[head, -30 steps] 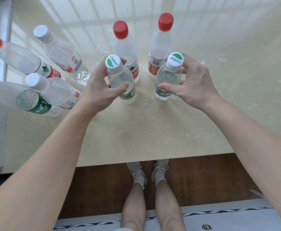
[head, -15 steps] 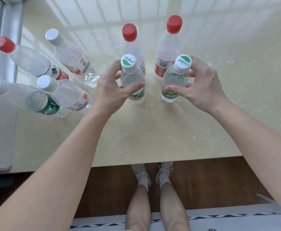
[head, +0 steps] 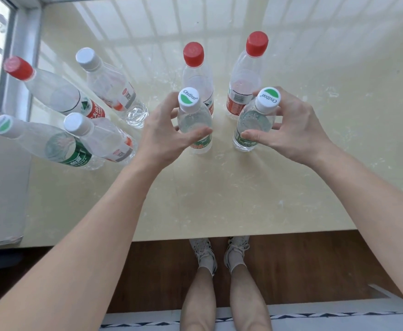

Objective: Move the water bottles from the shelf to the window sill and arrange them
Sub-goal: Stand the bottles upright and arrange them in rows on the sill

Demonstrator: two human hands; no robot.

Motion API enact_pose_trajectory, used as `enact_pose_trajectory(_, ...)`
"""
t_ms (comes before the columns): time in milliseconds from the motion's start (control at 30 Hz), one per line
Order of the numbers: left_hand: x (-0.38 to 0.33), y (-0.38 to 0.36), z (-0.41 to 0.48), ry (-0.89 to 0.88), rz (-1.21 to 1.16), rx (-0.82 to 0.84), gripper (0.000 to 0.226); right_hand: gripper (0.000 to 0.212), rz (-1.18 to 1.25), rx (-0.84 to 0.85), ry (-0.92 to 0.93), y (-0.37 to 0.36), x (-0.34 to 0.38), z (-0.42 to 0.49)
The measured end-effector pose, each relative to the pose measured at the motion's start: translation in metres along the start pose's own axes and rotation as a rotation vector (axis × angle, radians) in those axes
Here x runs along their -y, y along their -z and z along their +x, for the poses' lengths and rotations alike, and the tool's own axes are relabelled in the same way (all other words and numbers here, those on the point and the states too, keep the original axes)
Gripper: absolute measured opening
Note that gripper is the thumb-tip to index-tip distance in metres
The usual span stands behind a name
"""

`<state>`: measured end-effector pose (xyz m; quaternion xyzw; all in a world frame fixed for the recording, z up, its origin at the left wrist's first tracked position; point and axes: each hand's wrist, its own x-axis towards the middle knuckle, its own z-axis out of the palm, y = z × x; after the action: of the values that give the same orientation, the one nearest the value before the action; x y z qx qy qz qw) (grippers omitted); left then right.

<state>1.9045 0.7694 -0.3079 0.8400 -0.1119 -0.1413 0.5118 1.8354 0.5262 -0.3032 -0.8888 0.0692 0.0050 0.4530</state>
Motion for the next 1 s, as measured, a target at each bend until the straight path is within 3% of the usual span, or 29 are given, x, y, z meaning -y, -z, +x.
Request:
enact_pose_trajectory(200, -0.010, 0.008, 0.003, 0.007, 0.059, 0.050, 0.054, 0.069, -0.047, 0.042, -0.029, 0.004, 0.007, 0.002)
enact_pose_trajectory(733, -0.015, 0.003, -0.009, -0.039, 0.096, 0.092, 0.057, 0.059, -0.130, 0.103, -0.049, 0.008, 0.009, -0.001)
enact_pose_trajectory(1000, -0.038, 0.026, -0.018, -0.072, 0.286, 0.156, 0.084, 0.091, -0.260, 0.123, -0.053, 0.032, 0.046, -0.010)
